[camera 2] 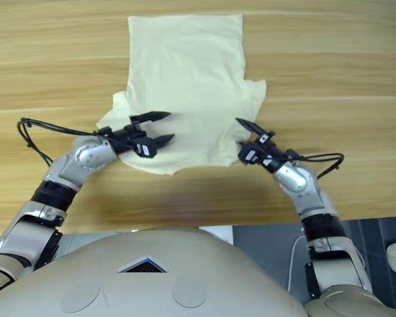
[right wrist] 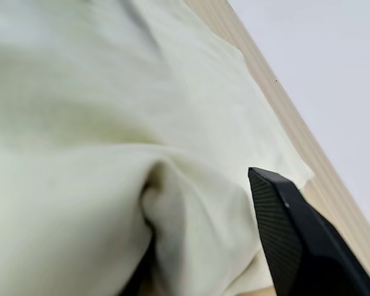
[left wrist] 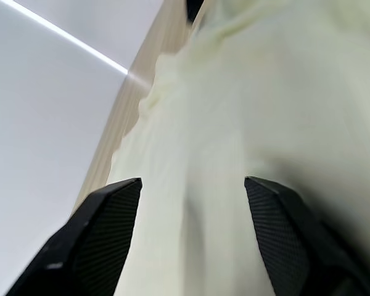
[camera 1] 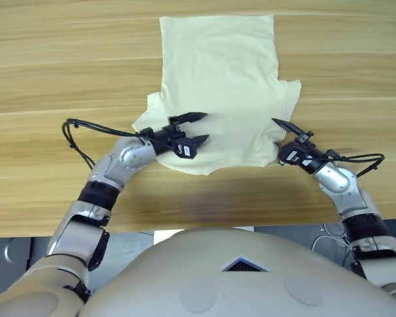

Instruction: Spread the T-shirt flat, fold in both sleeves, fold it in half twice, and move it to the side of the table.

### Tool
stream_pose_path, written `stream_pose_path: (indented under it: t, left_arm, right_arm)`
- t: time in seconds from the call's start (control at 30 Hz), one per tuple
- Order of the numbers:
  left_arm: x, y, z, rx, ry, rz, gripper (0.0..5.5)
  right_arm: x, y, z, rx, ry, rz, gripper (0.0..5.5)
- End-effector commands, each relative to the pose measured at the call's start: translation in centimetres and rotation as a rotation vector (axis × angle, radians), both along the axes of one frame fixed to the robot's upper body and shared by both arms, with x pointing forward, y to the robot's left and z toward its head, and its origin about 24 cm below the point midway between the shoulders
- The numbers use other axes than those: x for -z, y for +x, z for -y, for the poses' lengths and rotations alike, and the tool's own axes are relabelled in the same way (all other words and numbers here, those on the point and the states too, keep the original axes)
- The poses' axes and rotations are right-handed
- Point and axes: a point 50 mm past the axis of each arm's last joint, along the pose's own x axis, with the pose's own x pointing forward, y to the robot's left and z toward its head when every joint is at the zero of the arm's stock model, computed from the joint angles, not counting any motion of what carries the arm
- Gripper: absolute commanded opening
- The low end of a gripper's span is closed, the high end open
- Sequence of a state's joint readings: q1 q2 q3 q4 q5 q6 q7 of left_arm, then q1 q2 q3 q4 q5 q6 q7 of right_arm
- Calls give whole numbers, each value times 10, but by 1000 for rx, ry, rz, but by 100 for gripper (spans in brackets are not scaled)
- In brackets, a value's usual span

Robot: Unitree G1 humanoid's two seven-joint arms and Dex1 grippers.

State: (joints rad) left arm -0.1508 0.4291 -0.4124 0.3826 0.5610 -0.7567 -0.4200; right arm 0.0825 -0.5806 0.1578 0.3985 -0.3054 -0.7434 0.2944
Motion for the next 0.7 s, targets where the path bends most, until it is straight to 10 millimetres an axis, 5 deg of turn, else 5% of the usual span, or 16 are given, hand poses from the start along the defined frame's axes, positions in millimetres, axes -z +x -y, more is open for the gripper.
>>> stream_pose_path:
  t: [0.03, 0.57, 0.7]
  left_arm:
    - [26, -23, -7, 26, 72, -126, 313]
    - [31, -23, -51, -113, 147, -148, 313]
    - [27, -18, -58, -135, 152, -118, 313]
  right_arm:
    - [-16, 17, 12, 87, 67, 75, 255]
    - [-40, 3, 68, 145, 47, 81, 255]
    - [-44, 7, 65, 138, 74, 109, 255]
